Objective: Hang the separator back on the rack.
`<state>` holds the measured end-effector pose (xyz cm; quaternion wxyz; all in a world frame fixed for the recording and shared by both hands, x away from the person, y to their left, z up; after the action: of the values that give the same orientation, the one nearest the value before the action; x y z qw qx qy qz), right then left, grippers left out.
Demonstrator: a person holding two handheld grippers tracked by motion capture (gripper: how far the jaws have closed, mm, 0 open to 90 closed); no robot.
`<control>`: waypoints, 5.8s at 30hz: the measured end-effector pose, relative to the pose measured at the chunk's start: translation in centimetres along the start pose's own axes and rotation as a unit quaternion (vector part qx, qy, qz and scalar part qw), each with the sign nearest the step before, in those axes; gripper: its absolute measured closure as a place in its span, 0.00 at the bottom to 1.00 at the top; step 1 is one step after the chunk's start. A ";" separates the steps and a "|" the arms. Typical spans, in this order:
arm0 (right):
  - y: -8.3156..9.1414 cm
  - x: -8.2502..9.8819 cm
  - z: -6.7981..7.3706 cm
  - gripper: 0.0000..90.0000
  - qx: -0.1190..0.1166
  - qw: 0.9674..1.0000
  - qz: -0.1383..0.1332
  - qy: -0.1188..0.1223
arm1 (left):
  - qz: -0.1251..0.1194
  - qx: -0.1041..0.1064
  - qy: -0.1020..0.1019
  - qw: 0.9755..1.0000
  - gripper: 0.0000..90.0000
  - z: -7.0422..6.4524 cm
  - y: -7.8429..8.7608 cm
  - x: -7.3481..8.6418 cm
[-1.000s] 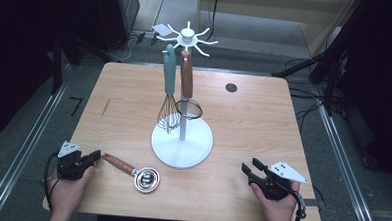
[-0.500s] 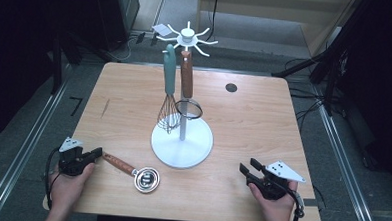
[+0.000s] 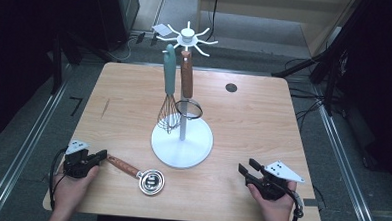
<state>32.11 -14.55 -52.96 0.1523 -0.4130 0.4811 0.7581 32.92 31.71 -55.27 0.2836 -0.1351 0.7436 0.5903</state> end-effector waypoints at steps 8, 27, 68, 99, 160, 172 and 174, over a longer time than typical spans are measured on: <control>-0.1 -0.1 1.1 0.59 -0.010 1.000 0.000 0.007 | 0.006 0.004 -0.025 1.000 1.00 -2.3 -0.2 0.4; -2.4 1.1 11.5 0.99 -0.132 0.988 0.044 0.067 | 0.009 0.014 -0.055 0.998 1.00 -6.9 -0.8 1.1; -4.1 4.5 11.4 1.00 -0.090 0.976 0.138 0.140 | 0.007 0.043 -0.080 0.996 1.00 -11.3 -1.4 1.2; -0.8 1.2 10.4 0.67 -0.156 0.930 0.197 0.268 | -0.092 -0.004 -0.041 0.995 0.54 -2.4 1.2 -1.0; -6.7 1.6 14.0 0.76 -0.111 0.780 0.389 0.478 | -0.080 -0.048 0.002 0.996 0.42 1.1 1.4 -0.9; -6.3 2.1 13.8 0.79 -0.096 0.777 0.439 0.441 | -0.078 -0.050 -0.001 0.996 0.43 1.0 1.3 -0.9; -6.3 2.1 13.8 0.79 -0.094 0.775 0.443 0.440 | -0.079 -0.051 -0.001 0.996 0.43 1.0 1.4 -0.9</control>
<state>28.12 0.02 -55.71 -0.4684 -0.4546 0.5521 0.5187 33.17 32.93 -53.82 0.3228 -0.2066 0.6992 0.6035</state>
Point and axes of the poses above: each handheld gripper's, and its own axes: y roughly backward along the jaws, x roughly out of its underside, z roughly to its left, the point moved 10 cm from there along -y, roughly forward along the jaws, and after that the axes turned 11 degrees about z, right-handed, at the moved point
